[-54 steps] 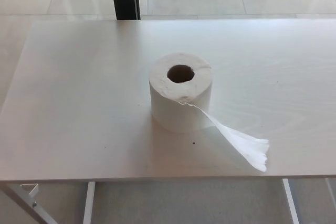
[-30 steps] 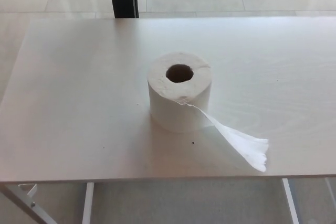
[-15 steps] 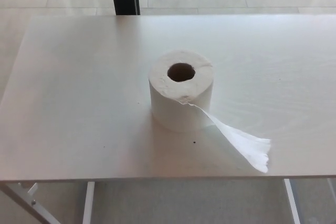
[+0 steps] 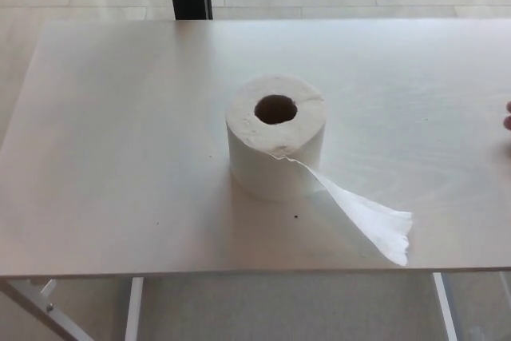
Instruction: A toilet paper roll is kept in the middle of the desk infront of the robot. The robot places its left hand on the top of the toilet paper roll to hold it still and uses its right hand to tear off a piece of toilet paper from it and hands the paper to a person
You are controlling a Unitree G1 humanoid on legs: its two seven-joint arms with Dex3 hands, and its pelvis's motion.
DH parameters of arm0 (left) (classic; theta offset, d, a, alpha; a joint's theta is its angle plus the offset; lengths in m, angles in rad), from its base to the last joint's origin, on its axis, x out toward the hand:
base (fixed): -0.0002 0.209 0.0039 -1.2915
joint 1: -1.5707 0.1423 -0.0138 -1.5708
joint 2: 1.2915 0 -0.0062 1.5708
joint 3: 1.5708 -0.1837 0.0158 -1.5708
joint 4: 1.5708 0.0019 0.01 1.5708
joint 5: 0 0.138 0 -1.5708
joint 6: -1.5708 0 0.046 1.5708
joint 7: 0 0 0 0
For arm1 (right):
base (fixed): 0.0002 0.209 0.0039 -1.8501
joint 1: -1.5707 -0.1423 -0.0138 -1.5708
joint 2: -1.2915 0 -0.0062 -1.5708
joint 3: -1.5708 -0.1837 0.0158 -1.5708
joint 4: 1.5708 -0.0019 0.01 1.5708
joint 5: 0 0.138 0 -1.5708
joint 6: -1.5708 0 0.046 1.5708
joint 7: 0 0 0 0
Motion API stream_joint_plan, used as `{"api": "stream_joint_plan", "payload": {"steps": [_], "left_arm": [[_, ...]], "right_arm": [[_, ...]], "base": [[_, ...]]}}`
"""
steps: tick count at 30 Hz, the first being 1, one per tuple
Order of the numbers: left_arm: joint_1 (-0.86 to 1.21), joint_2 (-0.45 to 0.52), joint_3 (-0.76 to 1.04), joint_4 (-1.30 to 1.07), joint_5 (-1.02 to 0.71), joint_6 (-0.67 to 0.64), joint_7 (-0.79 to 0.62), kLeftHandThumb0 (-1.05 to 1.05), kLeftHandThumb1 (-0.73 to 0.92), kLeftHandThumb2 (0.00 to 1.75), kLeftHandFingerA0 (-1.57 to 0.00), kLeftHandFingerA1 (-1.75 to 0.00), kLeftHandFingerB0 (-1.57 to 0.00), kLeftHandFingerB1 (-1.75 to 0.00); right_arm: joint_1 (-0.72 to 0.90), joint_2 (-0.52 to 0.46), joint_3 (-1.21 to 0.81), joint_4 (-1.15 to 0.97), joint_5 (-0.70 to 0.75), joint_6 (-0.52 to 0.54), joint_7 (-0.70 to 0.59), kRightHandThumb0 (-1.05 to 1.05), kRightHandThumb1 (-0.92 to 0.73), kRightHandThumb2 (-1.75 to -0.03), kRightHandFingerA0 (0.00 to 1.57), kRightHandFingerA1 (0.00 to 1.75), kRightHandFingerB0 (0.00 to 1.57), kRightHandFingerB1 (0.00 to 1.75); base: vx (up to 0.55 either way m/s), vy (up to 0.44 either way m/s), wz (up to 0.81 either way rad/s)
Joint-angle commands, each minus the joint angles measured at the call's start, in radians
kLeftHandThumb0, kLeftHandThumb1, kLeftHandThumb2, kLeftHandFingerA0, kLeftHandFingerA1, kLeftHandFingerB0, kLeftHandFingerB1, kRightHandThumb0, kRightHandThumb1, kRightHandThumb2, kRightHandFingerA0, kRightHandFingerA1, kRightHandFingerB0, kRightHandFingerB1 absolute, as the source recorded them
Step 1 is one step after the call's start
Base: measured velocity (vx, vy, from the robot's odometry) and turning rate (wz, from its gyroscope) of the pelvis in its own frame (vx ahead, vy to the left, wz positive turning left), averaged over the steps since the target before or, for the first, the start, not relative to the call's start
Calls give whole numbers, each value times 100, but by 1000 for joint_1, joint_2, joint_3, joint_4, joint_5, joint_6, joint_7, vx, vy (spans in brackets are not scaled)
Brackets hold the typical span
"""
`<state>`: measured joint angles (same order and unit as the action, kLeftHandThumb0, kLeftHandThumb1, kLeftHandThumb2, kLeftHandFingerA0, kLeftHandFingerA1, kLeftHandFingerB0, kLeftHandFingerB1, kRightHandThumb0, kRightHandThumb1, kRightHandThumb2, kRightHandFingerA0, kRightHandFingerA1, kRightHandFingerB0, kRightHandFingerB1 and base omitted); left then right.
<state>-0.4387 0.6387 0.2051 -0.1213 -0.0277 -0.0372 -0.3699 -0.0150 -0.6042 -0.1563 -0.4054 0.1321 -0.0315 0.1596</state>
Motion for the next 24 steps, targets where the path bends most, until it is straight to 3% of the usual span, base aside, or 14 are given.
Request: {"api": "stream_joint_plan", "payload": {"steps": [1, 2, 3, 4, 5, 9, 10, 14, 18, 19, 20, 21, 23, 24], "left_arm": [[-80, -44, -229, -115, 210, 129, 8, -65, 59, 99, -31, -60, -35, -56], [-84, -43, -241, -113, 224, 123, 11, -64, 59, 100, -30, -60, -37, -57], [-86, -44, -249, -108, 230, 116, 15, -58, 75, 62, -36, -56, -42, -44], [-91, -47, -264, -100, 242, 109, 19, -63, 59, 99, -34, -61, -35, -56], [-103, -46, -288, -92, 265, 115, 16, -62, 60, 101, -37, -61, -32, -54], [-151, -52, -370, -36, 363, 83, 34, -64, 59, 100, -38, -61, -30, -53], [-161, -55, -386, -22, 385, 69, 44, -63, 72, 62, -41, -51, -39, -42], [-188, -64, -426, 6, 433, 48, 70, -62, 72, 62, -37, -50, -37, -40], [-212, -88, -470, 44, 479, 9, 111, -63, 77, 65, -40, -48, -40, -41], [-217, -84, -490, 59, 510, -14, 125, -64, 65, 105, -37, -60, -31, -54], [-220, -86, -503, 69, 522, -24, 130, -61, 78, 63, -42, -49, -44, -42], [-224, -89, -515, 79, 534, -34, 134, -61, 78, 63, -42, -49, -44, -42], [-224, -92, -546, 69, 557, -16, 116, -59, 61, 104, -36, -61, -31, -54], [-230, -97, -561, 71, 578, -8, 120, -59, 61, 103, -38, -62, -30, -53]], "right_arm": [[-57, 32, 253, -41, -162, 165, 73, -57, -66, -59, 26, 50, 36, 39], [-59, 31, 266, -29, -181, 163, 70, -54, -64, -59, 28, 51, 39, 40], [-59, 30, 272, -25, -184, 163, 70, -53, -64, -58, 29, 52, 40, 41], [-60, 29, 280, -14, -189, 159, 70, -51, -64, -58, 31, 53, 41, 43], [-62, 31, 292, 4, -201, 154, 67, -50, -63, -58, 33, 55, 43, 45], [-53, 42, 313, 19, -228, 161, 47, -44, -61, -57, 35, 55, 51, 48], [-54, 48, 320, 20, -232, 173, 43, -46, -62, -57, 34, 55, 51, 48], [-62, 68, 346, 40, -279, 158, 18, -46, -61, -57, 36, 59, 54, 50], [-55, 74, 363, 22, -304, 209, 21, -46, -63, -59, 36, 56, 52, 49], [-49, 77, 363, 31, -315, 181, 11, -46, -63, -58, 38, 60, 53, 50], [-45, 80, 363, 35, -321, 178, 5, -46, -63, -58, 41, 60, 55, 50], [-40, 83, 363, 37, -326, 178, -1, -46, -63, -58, 41, 60, 55, 50], [-20, 89, 362, 31, -344, 179, -12, -44, -64, -58, 43, 59, 55, 50], [-15, 95, 363, 25, -348, 192, -13, -46, -65, -59, 41, 58, 54, 49]], "base": [[0, 0, 0], [0, 0, 0], [0, 0, 0], [0, 0, 0], [0, 0, 0], [0, 0, 0], [0, 0, 0], [0, 0, 0], [0, 0, 0], [0, 0, 0], [0, 0, 0], [0, 0, 0], [0, 0, 0], [0, 0, 0]]}}
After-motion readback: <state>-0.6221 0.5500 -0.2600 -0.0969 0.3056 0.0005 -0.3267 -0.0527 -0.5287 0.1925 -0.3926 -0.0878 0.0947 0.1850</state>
